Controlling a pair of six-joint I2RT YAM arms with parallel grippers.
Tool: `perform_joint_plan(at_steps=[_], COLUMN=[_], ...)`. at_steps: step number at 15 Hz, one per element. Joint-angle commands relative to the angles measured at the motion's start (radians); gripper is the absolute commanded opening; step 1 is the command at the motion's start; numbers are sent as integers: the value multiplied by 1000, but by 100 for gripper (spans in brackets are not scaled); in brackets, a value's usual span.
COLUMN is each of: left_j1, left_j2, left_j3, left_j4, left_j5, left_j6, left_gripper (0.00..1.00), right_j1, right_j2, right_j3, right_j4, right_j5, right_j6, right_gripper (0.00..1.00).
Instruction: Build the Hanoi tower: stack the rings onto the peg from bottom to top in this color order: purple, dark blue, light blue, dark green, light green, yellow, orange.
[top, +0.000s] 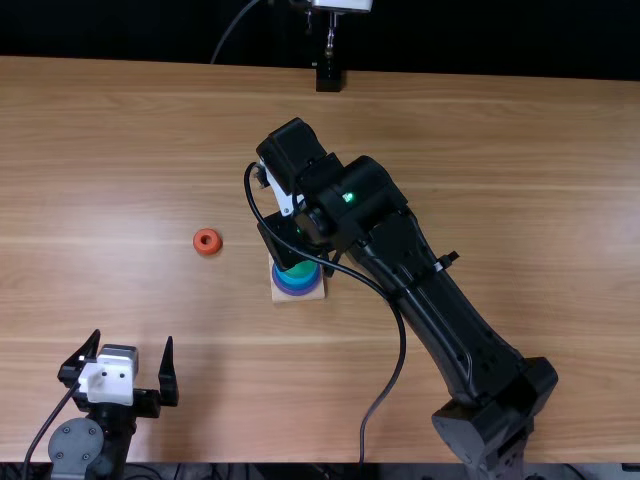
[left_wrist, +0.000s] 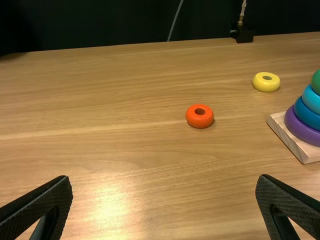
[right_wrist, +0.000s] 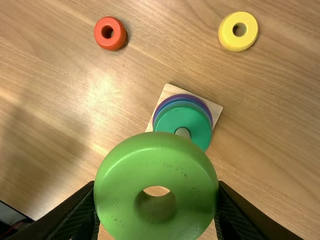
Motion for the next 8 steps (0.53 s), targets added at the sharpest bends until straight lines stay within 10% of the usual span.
perform_joint_plan(at_steps=[1, 8], left_j1=[8, 8], left_j2=[-12, -12], left_j3=[-101, -101], left_j4=[-86, -88], left_j5=[16, 16], left_j6=[9, 9], left_gripper=[100, 100], right_j1=[3, -5], right_j2=[30, 28], right_j3=[27, 19], right_j4=[2, 3], right_j5=[-6, -6], right_j6=[-3, -18], right_gripper=[0, 0])
